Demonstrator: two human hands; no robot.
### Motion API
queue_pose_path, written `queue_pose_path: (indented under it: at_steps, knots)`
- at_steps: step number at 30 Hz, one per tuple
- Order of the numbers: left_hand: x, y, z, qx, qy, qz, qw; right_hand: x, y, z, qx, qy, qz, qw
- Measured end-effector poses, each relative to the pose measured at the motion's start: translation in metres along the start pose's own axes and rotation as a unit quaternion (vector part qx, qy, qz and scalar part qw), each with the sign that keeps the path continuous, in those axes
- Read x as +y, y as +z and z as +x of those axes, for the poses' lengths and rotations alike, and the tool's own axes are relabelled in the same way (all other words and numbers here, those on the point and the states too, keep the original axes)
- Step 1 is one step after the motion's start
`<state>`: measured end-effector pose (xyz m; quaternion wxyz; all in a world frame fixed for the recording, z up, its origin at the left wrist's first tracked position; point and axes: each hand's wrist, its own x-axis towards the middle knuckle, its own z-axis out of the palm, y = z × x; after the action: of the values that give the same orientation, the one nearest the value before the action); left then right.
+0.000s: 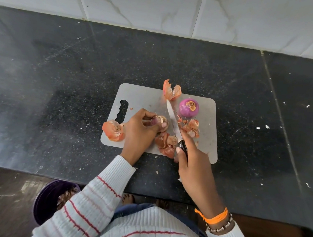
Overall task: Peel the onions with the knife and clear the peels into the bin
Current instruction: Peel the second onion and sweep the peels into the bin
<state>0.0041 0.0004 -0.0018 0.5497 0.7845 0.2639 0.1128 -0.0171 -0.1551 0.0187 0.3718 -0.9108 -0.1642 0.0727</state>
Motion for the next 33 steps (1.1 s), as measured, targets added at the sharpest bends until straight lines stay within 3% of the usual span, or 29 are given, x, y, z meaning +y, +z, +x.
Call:
queue_pose_path:
  at_steps: [19,29,33]
  knots:
    - [0.009,0.005,-0.002,0.011,0.008,0.013,1.0,-0.028,0.001,-0.008,-0.078,0.029,-0.19,0.978]
    - [0.008,0.001,0.0,-0.001,-0.013,0.006,1.0,-0.016,-0.003,0.001,-0.026,-0.003,-0.015,1.0]
    - [0.006,0.0,0.004,-0.008,-0.017,0.006,1.0,-0.008,-0.003,0.009,-0.041,0.034,0.083,0.995]
